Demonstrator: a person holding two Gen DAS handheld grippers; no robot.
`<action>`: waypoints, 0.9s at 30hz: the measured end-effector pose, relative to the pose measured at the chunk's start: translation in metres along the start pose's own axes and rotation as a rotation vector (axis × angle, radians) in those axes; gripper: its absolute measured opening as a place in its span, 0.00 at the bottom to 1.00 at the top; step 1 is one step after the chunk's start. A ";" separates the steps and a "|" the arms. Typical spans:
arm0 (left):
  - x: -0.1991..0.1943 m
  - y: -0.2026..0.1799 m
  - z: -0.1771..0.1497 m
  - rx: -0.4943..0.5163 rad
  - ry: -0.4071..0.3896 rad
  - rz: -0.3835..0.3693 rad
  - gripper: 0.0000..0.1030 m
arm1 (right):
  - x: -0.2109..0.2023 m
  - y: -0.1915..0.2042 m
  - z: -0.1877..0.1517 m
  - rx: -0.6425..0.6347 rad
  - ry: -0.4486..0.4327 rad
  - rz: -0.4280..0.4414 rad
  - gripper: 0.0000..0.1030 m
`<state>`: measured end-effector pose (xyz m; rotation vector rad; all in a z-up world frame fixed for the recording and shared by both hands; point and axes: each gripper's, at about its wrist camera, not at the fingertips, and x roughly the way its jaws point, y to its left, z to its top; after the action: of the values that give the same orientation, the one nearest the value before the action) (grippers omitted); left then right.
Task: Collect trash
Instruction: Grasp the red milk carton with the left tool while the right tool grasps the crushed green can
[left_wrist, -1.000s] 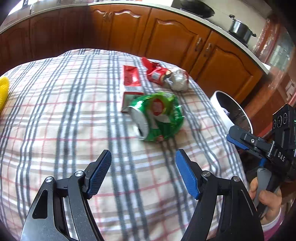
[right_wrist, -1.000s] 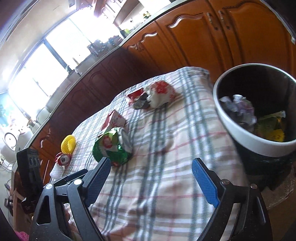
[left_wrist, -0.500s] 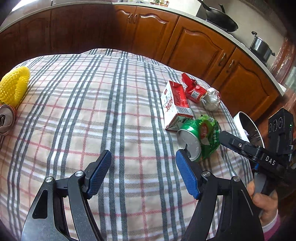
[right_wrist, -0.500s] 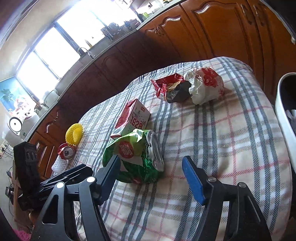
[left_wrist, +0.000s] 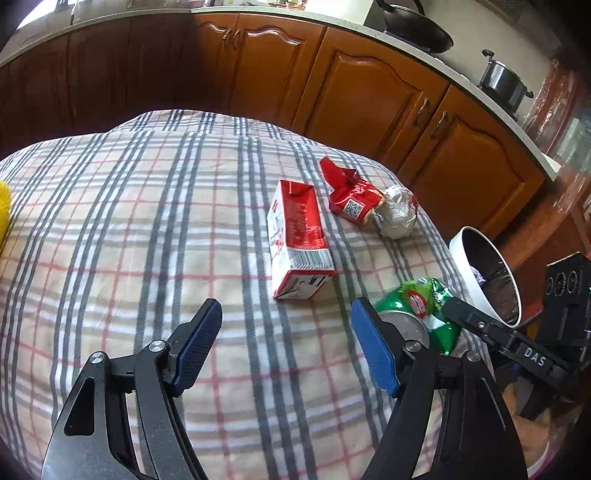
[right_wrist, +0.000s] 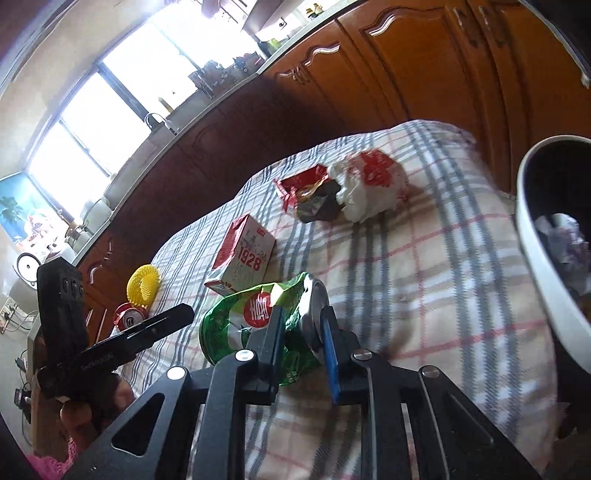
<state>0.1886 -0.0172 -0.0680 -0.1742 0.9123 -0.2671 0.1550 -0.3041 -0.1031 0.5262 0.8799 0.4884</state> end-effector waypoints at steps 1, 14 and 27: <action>0.007 -0.005 0.004 0.009 0.001 0.010 0.73 | -0.007 -0.005 0.000 0.005 -0.015 -0.015 0.18; 0.061 -0.008 0.019 0.015 0.067 0.083 0.29 | -0.028 -0.025 -0.015 0.012 0.013 -0.105 0.35; 0.003 0.007 -0.019 0.006 0.042 0.031 0.29 | -0.039 0.018 -0.050 -0.103 0.096 -0.015 0.62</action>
<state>0.1762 -0.0116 -0.0835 -0.1498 0.9549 -0.2454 0.0895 -0.3026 -0.0951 0.4042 0.9443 0.5461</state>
